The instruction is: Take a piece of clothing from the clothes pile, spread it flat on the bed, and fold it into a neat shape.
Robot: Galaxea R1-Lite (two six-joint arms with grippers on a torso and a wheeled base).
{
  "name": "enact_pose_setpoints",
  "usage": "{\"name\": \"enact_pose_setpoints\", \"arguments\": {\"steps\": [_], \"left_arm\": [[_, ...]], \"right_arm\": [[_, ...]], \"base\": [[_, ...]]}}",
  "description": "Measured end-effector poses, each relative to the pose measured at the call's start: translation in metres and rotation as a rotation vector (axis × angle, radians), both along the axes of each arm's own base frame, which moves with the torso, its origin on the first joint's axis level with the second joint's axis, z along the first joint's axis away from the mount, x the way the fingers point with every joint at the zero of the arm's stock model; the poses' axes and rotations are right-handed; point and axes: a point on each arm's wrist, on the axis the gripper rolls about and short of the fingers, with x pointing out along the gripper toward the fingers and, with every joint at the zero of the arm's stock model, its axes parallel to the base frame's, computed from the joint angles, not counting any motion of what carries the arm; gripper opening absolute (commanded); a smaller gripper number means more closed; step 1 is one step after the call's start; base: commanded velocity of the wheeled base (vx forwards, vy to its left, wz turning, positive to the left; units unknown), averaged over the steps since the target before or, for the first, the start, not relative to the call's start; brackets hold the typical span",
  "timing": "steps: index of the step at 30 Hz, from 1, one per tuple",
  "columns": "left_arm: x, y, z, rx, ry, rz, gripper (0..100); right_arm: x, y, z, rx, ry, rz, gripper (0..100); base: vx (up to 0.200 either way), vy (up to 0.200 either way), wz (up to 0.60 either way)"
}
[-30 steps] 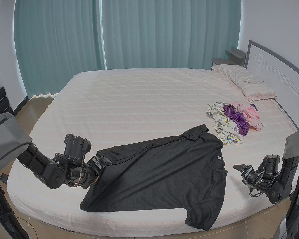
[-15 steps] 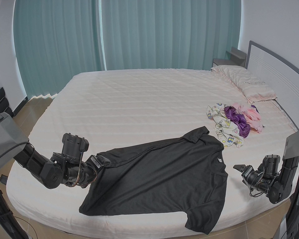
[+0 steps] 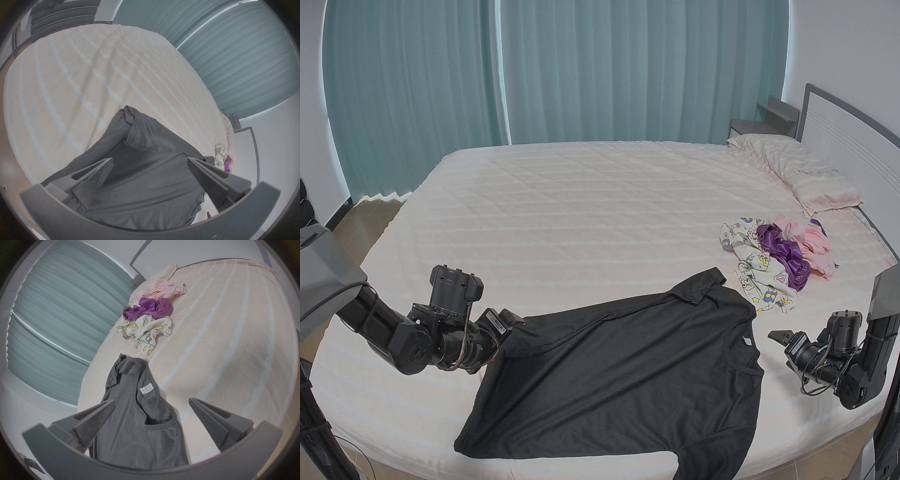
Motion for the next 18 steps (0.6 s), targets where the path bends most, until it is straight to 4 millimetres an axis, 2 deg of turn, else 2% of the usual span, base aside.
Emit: {"name": "enact_pose_setpoints", "arguments": {"steps": [12,18], "left_arm": [[0.038,-0.013,-0.033,0.027,0.039,0.004,100],[0.045,-0.017,-0.047,0.049,0.061,-0.01,100]], "right_arm": [[0.001,0.0,0.002,-0.002,-0.027,0.0,100],[-0.001,0.0,0.002,-0.003,-0.026,-0.001,100]], "base": [[0.0,0.0,0.0],[0.0,0.0,0.0]]}}
